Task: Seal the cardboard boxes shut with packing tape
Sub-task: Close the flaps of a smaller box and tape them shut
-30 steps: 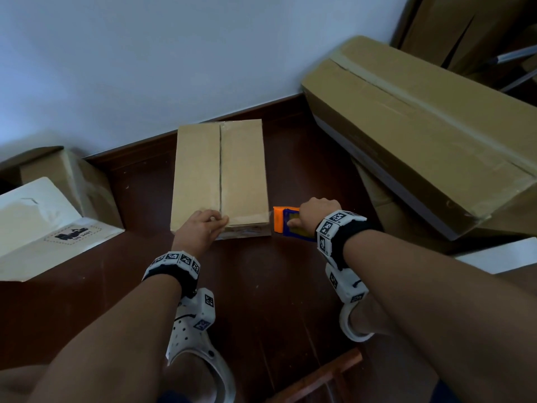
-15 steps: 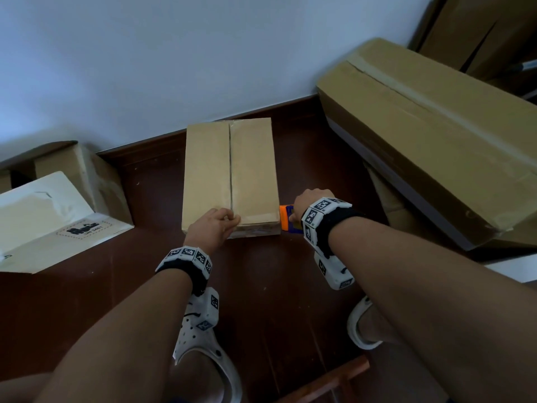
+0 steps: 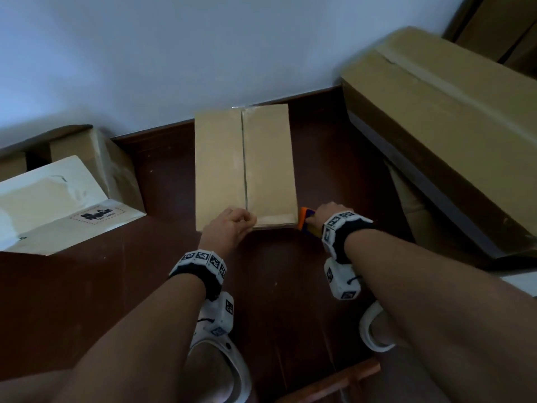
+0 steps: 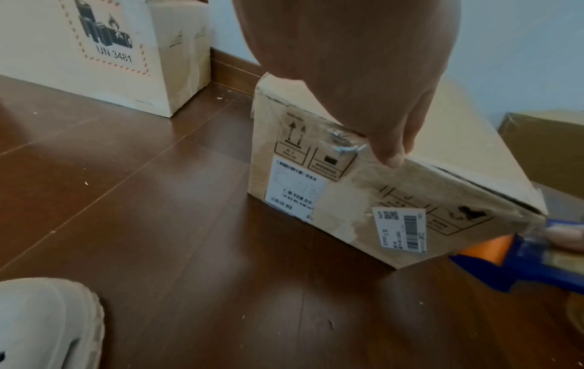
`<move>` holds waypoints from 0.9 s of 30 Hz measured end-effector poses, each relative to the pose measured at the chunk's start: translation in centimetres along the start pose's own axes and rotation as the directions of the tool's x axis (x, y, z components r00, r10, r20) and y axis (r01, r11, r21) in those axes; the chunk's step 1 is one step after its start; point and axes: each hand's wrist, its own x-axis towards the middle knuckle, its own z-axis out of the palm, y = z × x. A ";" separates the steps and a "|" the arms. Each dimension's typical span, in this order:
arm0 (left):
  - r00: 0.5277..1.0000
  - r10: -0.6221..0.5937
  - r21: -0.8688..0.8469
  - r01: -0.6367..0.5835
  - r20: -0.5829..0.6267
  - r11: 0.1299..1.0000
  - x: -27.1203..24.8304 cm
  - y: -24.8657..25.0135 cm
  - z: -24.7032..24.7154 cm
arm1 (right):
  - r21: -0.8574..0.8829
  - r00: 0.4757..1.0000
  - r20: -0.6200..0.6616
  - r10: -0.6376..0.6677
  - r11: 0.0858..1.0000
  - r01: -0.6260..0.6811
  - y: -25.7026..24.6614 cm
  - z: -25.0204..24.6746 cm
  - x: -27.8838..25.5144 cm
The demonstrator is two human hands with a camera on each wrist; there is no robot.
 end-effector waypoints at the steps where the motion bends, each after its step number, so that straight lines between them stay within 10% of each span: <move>1: 1.000 0.000 -0.013 -0.001 -0.024 1.000 0.1 0.0 -0.1 | 0.013 1.000 0.002 0.027 1.000 -0.027 0.5 0.0 0.4; 22: 0.966 0.173 0.249 -0.220 0.194 0.943 5.5 3.5 -1.5 | 0.410 0.967 -0.213 0.142 0.911 -0.044 3.8 -0.7 -0.5; 27: 0.970 0.231 0.213 -0.241 0.070 0.947 5.7 3.7 -1.6 | 0.489 0.966 -0.254 0.051 0.868 0.082 3.6 -1.3 0.0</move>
